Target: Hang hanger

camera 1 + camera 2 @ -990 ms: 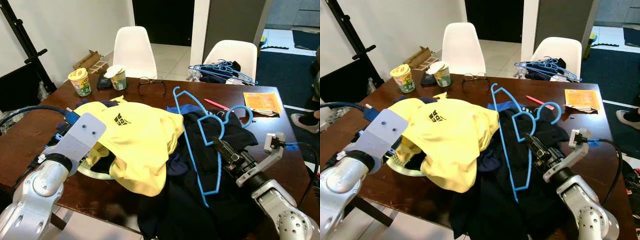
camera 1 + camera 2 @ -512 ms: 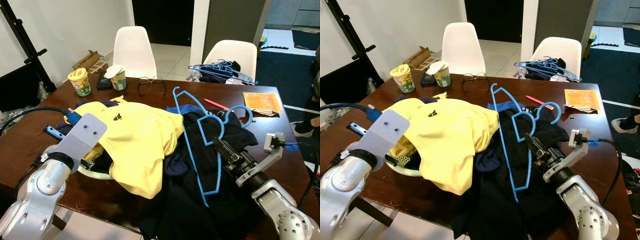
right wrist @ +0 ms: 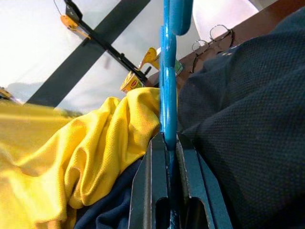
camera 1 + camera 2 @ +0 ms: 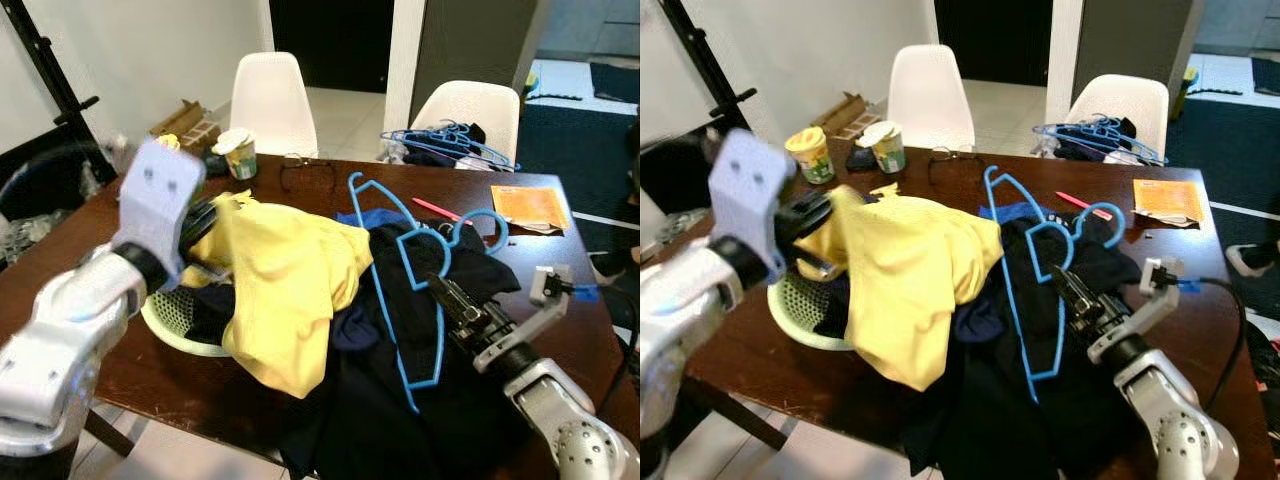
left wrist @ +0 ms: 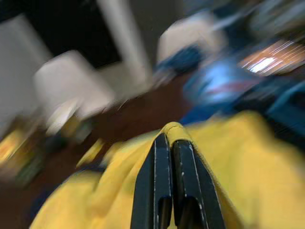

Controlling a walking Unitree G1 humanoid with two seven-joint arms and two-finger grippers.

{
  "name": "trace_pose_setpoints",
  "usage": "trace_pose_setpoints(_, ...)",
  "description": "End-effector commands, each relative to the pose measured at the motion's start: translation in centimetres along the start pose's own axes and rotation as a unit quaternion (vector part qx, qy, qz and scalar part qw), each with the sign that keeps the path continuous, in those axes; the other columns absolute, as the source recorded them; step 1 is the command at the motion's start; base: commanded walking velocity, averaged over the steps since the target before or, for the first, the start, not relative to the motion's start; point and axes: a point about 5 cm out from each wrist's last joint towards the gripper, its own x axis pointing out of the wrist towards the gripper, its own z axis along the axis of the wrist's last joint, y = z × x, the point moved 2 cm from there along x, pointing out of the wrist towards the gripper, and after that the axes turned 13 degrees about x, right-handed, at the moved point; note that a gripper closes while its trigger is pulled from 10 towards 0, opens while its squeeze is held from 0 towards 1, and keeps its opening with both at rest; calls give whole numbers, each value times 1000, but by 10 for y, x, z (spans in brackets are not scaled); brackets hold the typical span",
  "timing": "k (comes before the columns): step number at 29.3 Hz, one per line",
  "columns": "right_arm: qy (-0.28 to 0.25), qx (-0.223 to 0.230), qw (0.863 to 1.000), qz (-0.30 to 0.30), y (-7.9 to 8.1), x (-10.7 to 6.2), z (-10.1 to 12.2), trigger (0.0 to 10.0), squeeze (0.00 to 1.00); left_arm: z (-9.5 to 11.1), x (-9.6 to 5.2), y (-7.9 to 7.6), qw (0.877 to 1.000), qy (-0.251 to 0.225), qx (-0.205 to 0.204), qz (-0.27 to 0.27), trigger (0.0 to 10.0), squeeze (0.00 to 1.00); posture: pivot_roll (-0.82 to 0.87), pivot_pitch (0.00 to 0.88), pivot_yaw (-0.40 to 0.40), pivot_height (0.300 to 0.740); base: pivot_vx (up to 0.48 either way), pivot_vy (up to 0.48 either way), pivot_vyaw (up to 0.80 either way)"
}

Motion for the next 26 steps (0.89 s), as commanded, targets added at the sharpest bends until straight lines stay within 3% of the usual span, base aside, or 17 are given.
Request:
trace_pose_setpoints(1, -2, 3, 1000, 0, 0, 0, -3, 10000, 0, 11, 0, 0, 998, -33, -40, -34, 0, 0, -22, 40, 87, 740, 0, 0, 0)
trace_pose_setpoints(4, -8, 4, 1000, 1, 0, 0, -2, 10000, 0, 29, 2, 8, 994, -79, -52, -55, 0, 0, -24, 36, 89, 740, 0, 0, 0)
trace_pose_setpoints(8, -16, 10, 1000, 5, 0, 0, 1, 10000, 0, 40, 4, 22, 993, -99, -45, -50, 0, 0, -16, 35, 90, 740, 0, 0, 0)
trace_pose_setpoints(15, -27, 21, 999, 10, 0, 1, 4, 10000, 0, 46, 6, 24, 990, -115, -58, -52, 0, 0, -16, 35, 90, 740, 0, 0, 0)
trace_pose_setpoints(19, -30, 26, 999, 14, 0, 2, 4, 10000, 0, 66, 5, 32, 981, -166, -93, -41, 0, 0, -16, 30, 92, 740, 0, 0, 0)
trace_pose_setpoints(23, -30, 27, 999, 15, 0, 2, 3, 10000, 0, 68, 5, 33, 979, -171, -105, -49, 0, 0, -17, 29, 93, 740, 0, 0, 0)
trace_pose_setpoints(26, -30, 27, 999, 16, 0, 2, 4, 10000, 0, 60, 5, 25, 984, -142, -89, -66, 0, 0, -19, 28, 93, 740, 0, 0, 0)
